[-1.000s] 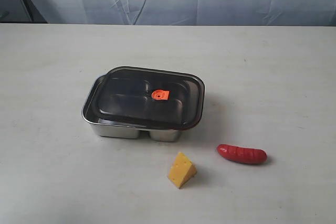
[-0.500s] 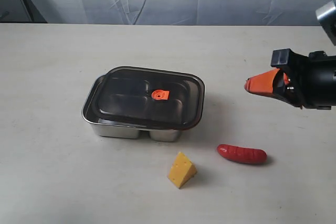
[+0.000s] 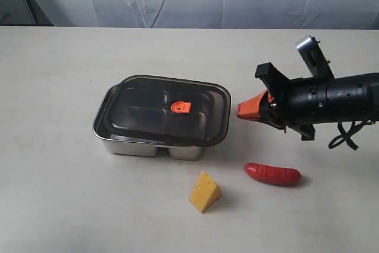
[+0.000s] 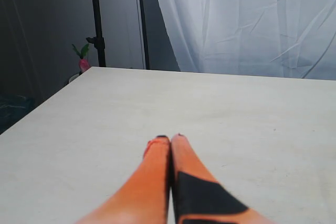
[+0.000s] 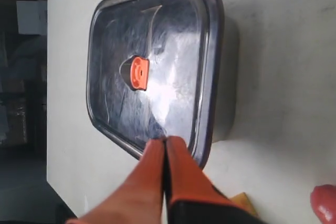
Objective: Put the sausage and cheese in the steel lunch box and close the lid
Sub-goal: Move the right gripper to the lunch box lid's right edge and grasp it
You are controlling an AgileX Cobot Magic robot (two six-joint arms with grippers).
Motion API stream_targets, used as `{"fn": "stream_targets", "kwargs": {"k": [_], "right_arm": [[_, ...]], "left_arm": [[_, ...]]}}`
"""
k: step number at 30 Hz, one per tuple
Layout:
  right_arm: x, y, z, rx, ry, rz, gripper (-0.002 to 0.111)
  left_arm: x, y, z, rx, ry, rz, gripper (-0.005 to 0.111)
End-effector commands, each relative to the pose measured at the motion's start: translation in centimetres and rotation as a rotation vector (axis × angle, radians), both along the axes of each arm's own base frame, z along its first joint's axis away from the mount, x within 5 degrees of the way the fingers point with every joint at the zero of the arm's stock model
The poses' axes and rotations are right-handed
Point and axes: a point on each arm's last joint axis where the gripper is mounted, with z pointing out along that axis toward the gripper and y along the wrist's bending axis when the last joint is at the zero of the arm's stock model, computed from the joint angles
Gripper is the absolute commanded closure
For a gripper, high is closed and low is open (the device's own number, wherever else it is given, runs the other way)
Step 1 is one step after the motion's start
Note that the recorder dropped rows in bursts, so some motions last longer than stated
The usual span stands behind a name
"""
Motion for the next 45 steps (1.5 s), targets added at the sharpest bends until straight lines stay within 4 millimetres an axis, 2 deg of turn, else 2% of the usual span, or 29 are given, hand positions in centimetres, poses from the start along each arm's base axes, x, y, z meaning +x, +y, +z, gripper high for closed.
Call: {"fn": "stream_targets", "kwargs": {"k": [1,3,7,9,10,17,22,28,32,34,41,45], "right_arm": [[0.9,0.8,-1.1,-0.028,0.012,0.005,0.105],[1.0,0.7,-1.6,-0.051,0.022,-0.006,0.093],[1.2,0.5,-2.4,-0.082,0.044,-0.025,0.056],[1.3,0.5,-2.7,-0.077,0.058,-0.04,0.045],[1.4,0.5,-2.8,-0.072,0.064,-0.048,0.044],[1.7,0.8,-3.5,-0.011,0.104,-0.089,0.052],[1.8,1.7,-4.1,-0.012,0.081,-0.025,0.051],[2.6,3.6,-3.6,0.013,0.046,0.038,0.051],[2.8,3.6,-3.5,0.002,0.036,0.031,0.054],[2.9,3.5,-3.6,-0.014,0.035,0.021,0.064],[3.0,3.4,-3.7,-0.03,0.026,0.019,0.109],[2.9,3.4,-3.6,-0.023,0.024,0.026,0.109]], "left_arm": [[0.0,0.0,0.0,0.003,-0.009,-0.007,0.107],[0.0,0.0,0.0,0.003,-0.009,-0.007,0.107],[0.0,0.0,0.0,0.003,-0.009,-0.007,0.107],[0.0,0.0,0.0,0.003,-0.009,-0.007,0.107],[0.0,0.0,0.0,0.003,-0.009,-0.007,0.107],[0.0,0.0,0.0,0.003,-0.009,-0.007,0.107],[0.0,0.0,0.0,0.003,-0.009,-0.007,0.107],[0.0,0.0,0.0,0.003,-0.009,-0.007,0.107],[0.0,0.0,0.0,0.003,-0.009,-0.007,0.107],[0.0,0.0,0.0,0.003,-0.009,-0.007,0.107],[0.0,0.0,0.0,0.003,-0.009,-0.007,0.107],[0.0,0.0,0.0,0.003,-0.009,-0.007,0.107]]}}
